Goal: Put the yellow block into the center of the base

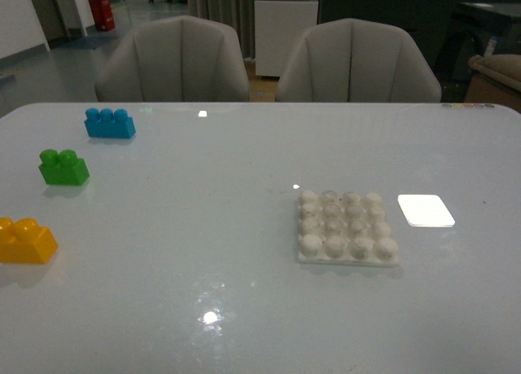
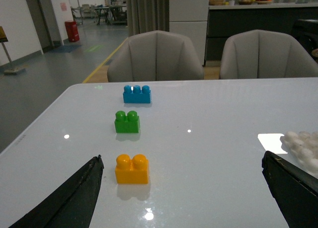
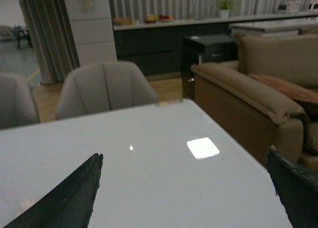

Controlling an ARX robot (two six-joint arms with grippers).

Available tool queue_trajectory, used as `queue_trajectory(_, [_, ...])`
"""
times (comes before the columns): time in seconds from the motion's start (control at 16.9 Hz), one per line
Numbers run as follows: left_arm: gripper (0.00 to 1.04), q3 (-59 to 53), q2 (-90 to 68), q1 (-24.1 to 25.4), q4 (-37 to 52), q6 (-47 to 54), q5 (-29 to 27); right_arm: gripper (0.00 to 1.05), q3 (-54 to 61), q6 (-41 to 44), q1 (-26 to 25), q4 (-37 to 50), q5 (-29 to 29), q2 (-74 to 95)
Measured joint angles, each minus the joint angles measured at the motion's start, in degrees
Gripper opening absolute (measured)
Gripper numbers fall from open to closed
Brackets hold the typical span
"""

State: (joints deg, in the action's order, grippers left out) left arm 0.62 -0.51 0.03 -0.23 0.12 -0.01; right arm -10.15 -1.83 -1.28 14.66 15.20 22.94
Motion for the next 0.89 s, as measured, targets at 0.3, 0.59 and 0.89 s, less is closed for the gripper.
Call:
queue_trajectory(0.3, [0.98,0.0,0.0,0.0,0.0,0.0,0.0,0.98,-27.7,-2.7,0.6,9.4,-6.8,46.0])
queue_trajectory(0.59, [0.98,0.0,0.0,0.0,0.0,0.0,0.0,0.98,-55.3,-6.4,5.6,-8.6,-9.7,84.4])
queue_trajectory(0.89, [0.98,0.0,0.0,0.0,0.0,0.0,0.0,0.98,-64.9,-6.7,11.2,-15.9,-11.4,101.3])
